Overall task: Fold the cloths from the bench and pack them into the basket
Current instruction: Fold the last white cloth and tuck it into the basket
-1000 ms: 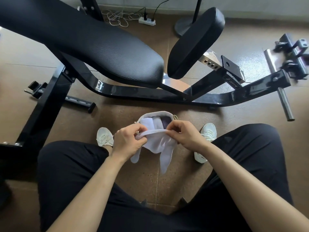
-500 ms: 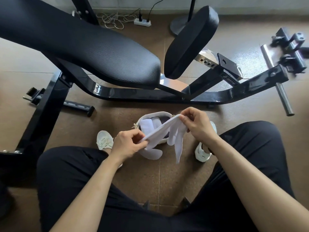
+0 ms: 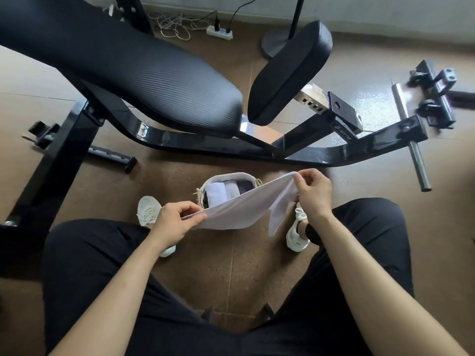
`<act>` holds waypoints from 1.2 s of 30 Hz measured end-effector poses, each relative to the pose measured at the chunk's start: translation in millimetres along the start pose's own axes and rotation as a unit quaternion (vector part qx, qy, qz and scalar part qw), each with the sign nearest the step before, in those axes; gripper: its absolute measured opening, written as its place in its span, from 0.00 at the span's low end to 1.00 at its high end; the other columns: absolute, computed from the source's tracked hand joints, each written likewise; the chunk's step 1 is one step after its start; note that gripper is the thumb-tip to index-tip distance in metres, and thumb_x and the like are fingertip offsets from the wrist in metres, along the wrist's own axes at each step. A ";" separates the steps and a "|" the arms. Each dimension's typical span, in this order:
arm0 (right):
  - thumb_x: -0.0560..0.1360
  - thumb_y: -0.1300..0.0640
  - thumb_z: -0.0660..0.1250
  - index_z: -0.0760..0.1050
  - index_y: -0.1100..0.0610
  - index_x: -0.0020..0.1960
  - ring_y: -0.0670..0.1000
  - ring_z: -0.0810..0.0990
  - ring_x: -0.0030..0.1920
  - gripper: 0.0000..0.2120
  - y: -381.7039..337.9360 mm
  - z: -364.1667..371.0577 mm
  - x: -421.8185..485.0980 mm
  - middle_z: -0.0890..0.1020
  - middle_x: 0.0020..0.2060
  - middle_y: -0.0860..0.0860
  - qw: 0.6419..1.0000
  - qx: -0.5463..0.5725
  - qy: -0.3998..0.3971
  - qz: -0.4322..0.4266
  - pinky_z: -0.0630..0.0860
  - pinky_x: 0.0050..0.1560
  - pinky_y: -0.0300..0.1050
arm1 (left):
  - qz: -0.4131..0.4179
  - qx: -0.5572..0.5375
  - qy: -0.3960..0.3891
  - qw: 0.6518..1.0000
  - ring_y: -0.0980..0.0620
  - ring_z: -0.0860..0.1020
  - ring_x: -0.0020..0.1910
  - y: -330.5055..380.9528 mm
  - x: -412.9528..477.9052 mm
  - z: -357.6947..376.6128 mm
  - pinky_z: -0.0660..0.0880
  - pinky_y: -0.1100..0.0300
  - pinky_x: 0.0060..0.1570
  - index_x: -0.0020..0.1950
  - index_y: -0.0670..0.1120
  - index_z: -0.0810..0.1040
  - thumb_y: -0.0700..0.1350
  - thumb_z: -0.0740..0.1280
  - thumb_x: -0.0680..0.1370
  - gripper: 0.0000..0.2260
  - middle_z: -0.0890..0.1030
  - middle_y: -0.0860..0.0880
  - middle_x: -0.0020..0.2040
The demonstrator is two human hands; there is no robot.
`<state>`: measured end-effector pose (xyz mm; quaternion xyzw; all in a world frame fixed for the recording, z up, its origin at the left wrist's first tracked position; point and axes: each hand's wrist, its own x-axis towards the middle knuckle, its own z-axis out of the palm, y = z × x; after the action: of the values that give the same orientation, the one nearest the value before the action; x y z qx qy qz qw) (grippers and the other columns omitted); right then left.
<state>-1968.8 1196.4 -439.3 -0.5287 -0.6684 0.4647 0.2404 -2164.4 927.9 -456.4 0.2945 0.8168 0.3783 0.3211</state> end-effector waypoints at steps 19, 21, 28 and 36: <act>0.79 0.54 0.70 0.80 0.55 0.49 0.51 0.83 0.38 0.04 -50.0 72.5 101.8 0.83 0.41 0.52 0.961 -0.183 -0.207 -0.025 0.83 0.33 0.43 | -0.057 -0.246 -0.070 0.965 0.46 0.77 0.45 85.0 148.7 -33.2 0.76 0.54 0.47 0.49 0.45 0.85 0.40 0.70 0.80 0.04 0.82 0.45 0.43; 0.79 0.53 0.70 0.80 0.54 0.49 0.50 0.82 0.40 0.04 -48.2 87.7 110.2 0.83 0.42 0.51 0.957 -0.188 -0.219 -0.025 0.83 0.35 0.44 | -0.065 -0.261 -0.084 0.959 0.48 0.81 0.48 82.9 164.4 -29.3 0.79 0.55 0.50 0.53 0.42 0.84 0.39 0.69 0.80 0.05 0.84 0.46 0.46; 0.78 0.55 0.71 0.82 0.51 0.48 0.50 0.83 0.37 0.01 -37.2 116.1 127.6 0.83 0.39 0.51 0.952 -0.175 -0.251 -0.015 0.84 0.37 0.46 | -0.079 -0.270 -0.054 0.958 0.48 0.83 0.54 48.1 200.7 -6.7 0.79 0.51 0.56 0.49 0.52 0.87 0.41 0.72 0.78 0.07 0.87 0.47 0.51; 0.76 0.72 0.68 0.84 0.55 0.55 0.55 0.86 0.45 0.15 -53.5 126.6 151.7 0.85 0.48 0.60 0.945 0.003 -0.326 0.036 0.85 0.50 0.49 | -0.060 -0.279 0.022 0.958 0.49 0.86 0.51 54.2 239.7 9.5 0.82 0.54 0.48 0.48 0.50 0.87 0.42 0.76 0.75 0.04 0.88 0.48 0.47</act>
<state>-2146.9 1290.6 -475.5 -0.3712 -0.6892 0.6222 -0.0062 -2293.1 1134.8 -489.9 0.1352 0.7016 0.5778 0.3945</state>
